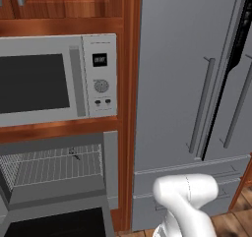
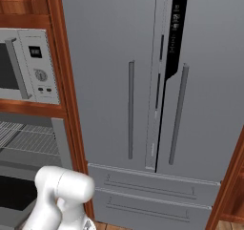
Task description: Take the fish from the oven and place it on the plate on the counter.
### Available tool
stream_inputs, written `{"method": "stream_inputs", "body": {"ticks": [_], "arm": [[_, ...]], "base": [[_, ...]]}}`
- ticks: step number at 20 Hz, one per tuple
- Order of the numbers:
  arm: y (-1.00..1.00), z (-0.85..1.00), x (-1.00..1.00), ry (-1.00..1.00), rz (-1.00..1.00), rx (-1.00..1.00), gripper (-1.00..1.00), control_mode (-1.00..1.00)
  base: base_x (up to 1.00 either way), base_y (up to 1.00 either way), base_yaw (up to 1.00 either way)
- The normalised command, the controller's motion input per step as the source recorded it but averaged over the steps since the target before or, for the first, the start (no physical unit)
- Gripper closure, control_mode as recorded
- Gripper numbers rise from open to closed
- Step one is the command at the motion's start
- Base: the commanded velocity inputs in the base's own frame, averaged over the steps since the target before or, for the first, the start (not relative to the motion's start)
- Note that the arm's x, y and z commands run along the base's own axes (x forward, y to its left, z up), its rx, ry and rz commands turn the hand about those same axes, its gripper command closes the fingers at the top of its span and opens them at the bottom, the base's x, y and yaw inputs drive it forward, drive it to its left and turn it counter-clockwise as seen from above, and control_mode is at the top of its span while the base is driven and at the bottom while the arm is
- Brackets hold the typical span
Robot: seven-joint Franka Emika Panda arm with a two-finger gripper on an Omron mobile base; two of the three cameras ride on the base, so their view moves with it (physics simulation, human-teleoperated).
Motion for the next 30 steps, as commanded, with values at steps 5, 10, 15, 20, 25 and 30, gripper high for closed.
{"method": "stream_inputs", "body": {"ticks": [5, 10, 15, 20, 25, 30], "arm": [[0.0, 0.47, 0.29, 0.0, 0.07, 0.04, 1.0, -1.0], [0.0, 0.27, 0.79, 0.01, 0.04, 0.05, 1.0, -1.0], [0.0, 0.05, 0.86, 0.03, 0.01, 0.05, 1.0, -1.0], [0.0, 0.19, 0.96, 0.11, 0.0, 0.03, 1.0, -1.0], [0.0, 0.63, 0.66, 0.19, 0.01, 0.01, 1.0, -1.0], [0.0, 0.8, 0.17, 0.17, 0.04, 0.0, 1.0, -1.0]], "base": [[0.0, 0.0, 0.0], [0.0, 0.0, 0.0], [0.0, 0.0, 0.0], [0.0, 0.0, 0.0], [0.0, 0.0, 0.0], [0.0, 0.0, 0.0]]}}
